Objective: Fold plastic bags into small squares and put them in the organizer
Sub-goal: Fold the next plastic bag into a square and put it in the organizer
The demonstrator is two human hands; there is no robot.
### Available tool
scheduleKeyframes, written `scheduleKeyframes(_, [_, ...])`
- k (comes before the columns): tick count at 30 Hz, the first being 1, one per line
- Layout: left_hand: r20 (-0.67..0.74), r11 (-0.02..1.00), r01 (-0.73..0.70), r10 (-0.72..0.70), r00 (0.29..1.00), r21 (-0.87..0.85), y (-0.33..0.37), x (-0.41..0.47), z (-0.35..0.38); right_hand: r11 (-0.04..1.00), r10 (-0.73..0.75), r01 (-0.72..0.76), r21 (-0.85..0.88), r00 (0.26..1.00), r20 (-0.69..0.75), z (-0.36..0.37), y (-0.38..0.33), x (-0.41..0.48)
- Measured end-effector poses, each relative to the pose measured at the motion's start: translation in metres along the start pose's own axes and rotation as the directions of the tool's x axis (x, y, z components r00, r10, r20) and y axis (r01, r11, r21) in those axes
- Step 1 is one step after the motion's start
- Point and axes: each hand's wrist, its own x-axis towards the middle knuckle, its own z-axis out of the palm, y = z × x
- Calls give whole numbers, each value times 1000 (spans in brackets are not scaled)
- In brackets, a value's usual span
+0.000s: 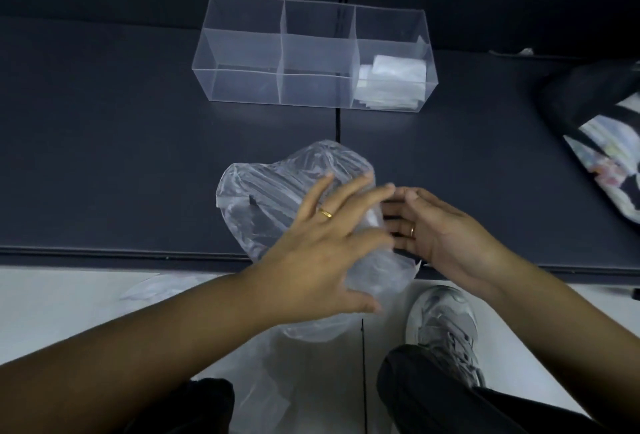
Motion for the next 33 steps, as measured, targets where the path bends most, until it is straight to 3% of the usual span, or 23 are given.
scheduleKeyframes(2, [-71, 998, -18, 14, 997, -56, 0, 3, 1, 1000, -23, 23, 0, 999, 42, -2, 2, -6])
scheduleKeyframes(4, [-161, 944, 130, -186, 969, -304, -5, 5, -4, 995, -71, 82, -57, 982, 174, -7, -2, -15])
scheduleKeyframes(7, [-141, 658, 297, -526, 838, -692, -10, 9, -23, 955, -70, 159, -251, 941, 332, -4, -6, -24])
scheduleKeyframes(10, [-83, 474, 317, -650, 756, -822, -9, 9, -32, 914, -212, 256, -316, 963, 168, 13, -10, -20])
scheduleKeyframes(14, [-9, 351, 334, -702, 712, -875, -5, 3, -34, 857, -459, 443, -263, 888, 1, 22, -24, -15])
scheduleKeyframes(20, [83, 126, 307, -808, 584, -943, -30, -9, -44, 891, -454, 444, -97, 878, -148, 0, -41, -10])
scheduleKeyframes(22, [78, 102, 283, -824, 561, -954, -37, -13, -47, 888, -459, 443, -123, 845, -275, -5, -45, -7])
scheduleKeyframes(26, [71, 114, 283, -820, 569, -952, -43, -22, -45, 858, -498, 338, -387, 734, -462, -6, -43, 0])
scheduleKeyframes(30, [93, 187, 434, -831, 549, -881, -49, -29, -55, 771, -582, 327, -547, 711, -395, -5, -51, 2])
scheduleKeyframes(32, [-43, 312, 497, -876, 480, -810, -54, -28, -69, 722, -613, 356, -594, 728, -309, -1, -59, 1])
scheduleKeyframes(33, [-120, 383, 503, -870, 478, -774, -53, -23, -78, 696, -623, 371, -615, 738, -260, 5, -64, 1])
